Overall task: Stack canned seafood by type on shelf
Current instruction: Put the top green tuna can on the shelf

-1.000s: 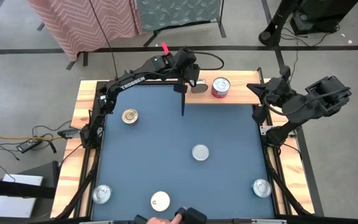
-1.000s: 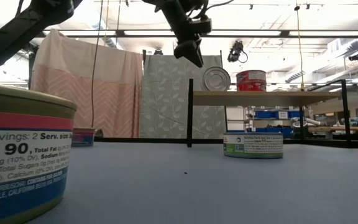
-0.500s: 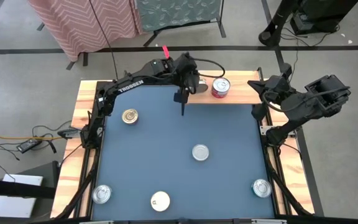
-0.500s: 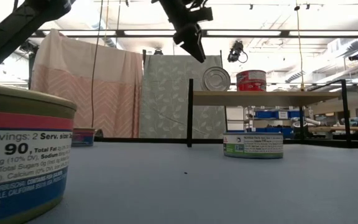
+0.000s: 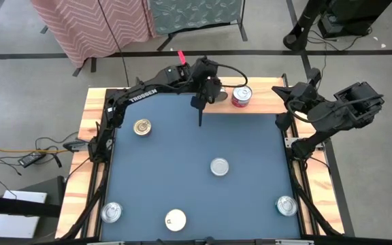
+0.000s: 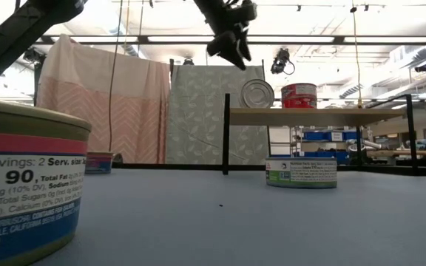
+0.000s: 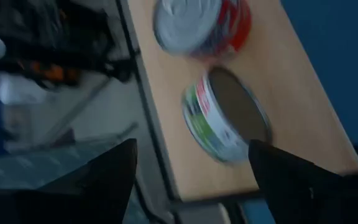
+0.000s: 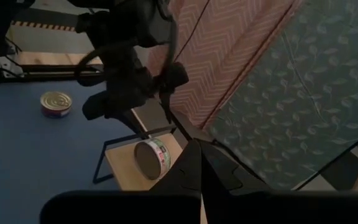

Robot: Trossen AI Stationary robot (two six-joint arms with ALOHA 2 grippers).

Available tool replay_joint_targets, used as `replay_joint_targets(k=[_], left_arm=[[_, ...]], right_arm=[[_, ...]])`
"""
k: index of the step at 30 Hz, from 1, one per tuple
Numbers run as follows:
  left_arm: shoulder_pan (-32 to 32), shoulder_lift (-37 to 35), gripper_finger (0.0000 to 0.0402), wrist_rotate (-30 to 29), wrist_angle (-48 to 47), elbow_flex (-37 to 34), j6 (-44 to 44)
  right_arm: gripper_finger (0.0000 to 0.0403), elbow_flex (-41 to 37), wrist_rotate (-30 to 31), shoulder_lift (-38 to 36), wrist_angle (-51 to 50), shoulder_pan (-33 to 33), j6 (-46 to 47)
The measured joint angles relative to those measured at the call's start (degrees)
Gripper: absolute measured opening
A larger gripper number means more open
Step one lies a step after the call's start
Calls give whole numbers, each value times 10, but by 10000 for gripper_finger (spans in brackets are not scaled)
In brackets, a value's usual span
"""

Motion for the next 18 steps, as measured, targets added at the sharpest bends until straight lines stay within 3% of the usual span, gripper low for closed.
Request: replay_joint_targets(k=[4,7,11,15,18], left_arm=[[-3,0,312,-5,42,0,12],[0,0,312,-1,58,0,-39],[10,0,312,29,68,0,-188],[23,0,312,99,79,0,-381],[28,0,312,135,102,0,-458]], right_arm=[[5,0,0,0,0,0,-3],[5,0,0,0,0,0,-3],[5,0,0,0,0,0,-3],[5,0,2,0,0,0,-3],[5,0,3,0,0,0,-6]])
